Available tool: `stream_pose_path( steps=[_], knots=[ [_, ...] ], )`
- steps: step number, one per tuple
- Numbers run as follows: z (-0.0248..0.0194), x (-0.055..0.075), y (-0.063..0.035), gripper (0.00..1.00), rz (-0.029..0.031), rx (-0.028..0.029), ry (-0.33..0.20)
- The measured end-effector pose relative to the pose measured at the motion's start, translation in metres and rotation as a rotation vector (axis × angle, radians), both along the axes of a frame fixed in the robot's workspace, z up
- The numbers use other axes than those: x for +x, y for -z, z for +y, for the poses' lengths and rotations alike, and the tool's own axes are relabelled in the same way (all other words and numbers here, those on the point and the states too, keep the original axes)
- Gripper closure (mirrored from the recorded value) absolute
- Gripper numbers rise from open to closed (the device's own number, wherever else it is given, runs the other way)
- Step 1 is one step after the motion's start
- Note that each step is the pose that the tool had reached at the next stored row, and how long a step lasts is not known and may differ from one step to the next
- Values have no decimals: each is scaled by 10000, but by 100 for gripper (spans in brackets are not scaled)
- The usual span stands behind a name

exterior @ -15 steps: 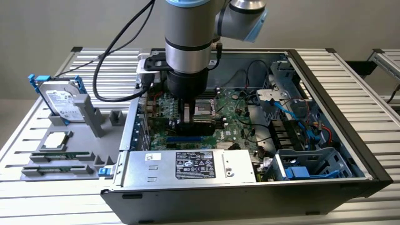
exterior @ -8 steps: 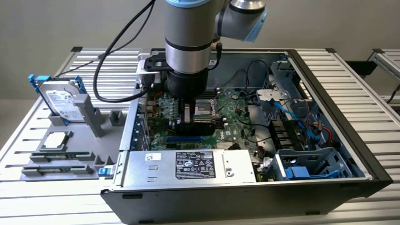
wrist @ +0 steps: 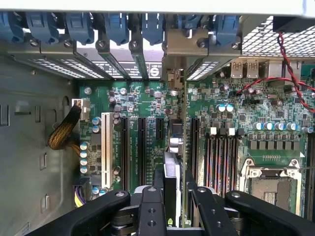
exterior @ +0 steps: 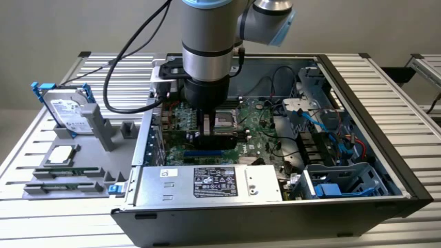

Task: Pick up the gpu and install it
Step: 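Insert the gpu into the slot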

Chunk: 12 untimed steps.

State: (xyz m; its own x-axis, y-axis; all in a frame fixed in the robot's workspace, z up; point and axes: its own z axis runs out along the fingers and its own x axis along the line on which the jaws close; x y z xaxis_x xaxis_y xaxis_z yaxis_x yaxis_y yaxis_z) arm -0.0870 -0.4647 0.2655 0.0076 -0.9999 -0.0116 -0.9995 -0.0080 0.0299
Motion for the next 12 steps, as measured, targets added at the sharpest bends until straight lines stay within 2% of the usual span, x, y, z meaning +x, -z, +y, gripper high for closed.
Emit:
stream_pose_path(
  steps=[12],
  knots=[
    [0, -5, 23, 73, 0, 0, -10]
  ],
)
